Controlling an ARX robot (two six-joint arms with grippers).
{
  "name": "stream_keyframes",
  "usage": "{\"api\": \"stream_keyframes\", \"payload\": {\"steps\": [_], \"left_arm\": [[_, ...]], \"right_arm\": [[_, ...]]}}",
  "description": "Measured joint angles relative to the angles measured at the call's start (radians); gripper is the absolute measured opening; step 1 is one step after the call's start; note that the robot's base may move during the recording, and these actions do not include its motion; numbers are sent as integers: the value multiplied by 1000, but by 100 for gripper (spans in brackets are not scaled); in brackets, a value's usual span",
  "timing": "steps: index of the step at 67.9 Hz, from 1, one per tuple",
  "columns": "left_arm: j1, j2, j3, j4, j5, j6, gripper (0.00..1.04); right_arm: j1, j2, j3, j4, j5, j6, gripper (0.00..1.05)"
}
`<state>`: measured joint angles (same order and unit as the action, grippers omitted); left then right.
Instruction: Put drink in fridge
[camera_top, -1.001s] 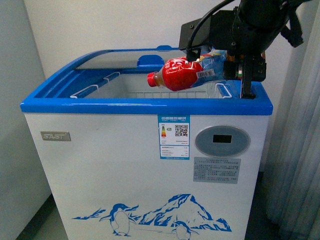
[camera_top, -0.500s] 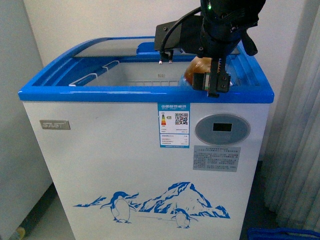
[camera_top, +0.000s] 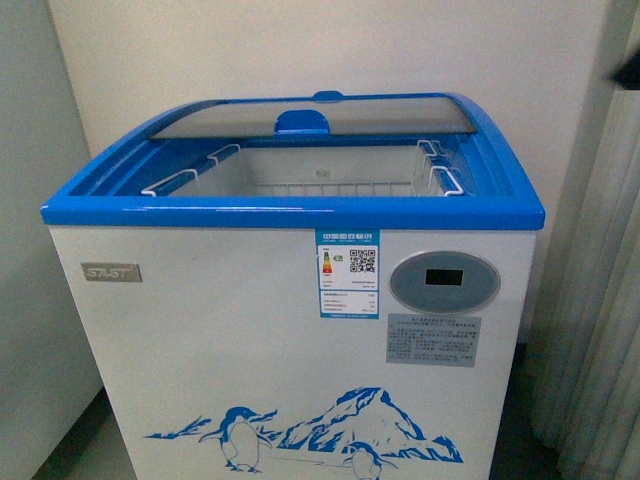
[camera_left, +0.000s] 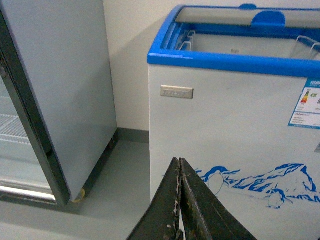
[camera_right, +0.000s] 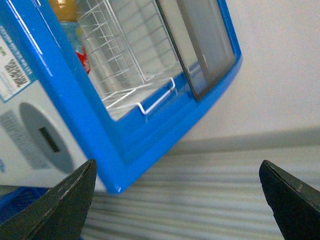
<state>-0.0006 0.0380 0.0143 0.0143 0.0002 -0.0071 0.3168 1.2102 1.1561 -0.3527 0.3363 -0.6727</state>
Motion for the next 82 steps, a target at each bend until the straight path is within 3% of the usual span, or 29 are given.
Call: {"api": "stream_keyframes", "payload": {"steps": [10, 14, 21, 26, 30, 35, 48, 55, 82], "left_arm": [[0, -30, 0, -11, 0, 0, 3], [0, -32, 0, -11, 0, 0, 3], [0, -32, 0, -11, 0, 0, 3], [0, -32, 0, -13, 0, 1, 3], [0, -32, 0, -13, 0, 1, 3], [0, -32, 0, -13, 1, 2, 3], [0, -32, 0, -13, 0, 2, 3], [0, -32, 0, -13, 0, 2, 3], [0, -32, 0, -13, 0, 2, 3]], "right_arm": [[-56, -407, -132, -403, -45, 418, 97], [-129, -547, -175, -539, -140, 587, 97], [-200, -616, -184, -552, -191, 732, 97], [-278, -716, -360, -243, -312, 715, 85], [-303, -785, -505, -21, -330, 701, 75], [-312, -858, -637, 149, -332, 693, 61], [-314, -963, -799, 248, -337, 679, 26], [-315, -1006, -890, 275, -335, 679, 2], [-315, -1100, -1028, 327, -337, 676, 3]]}}
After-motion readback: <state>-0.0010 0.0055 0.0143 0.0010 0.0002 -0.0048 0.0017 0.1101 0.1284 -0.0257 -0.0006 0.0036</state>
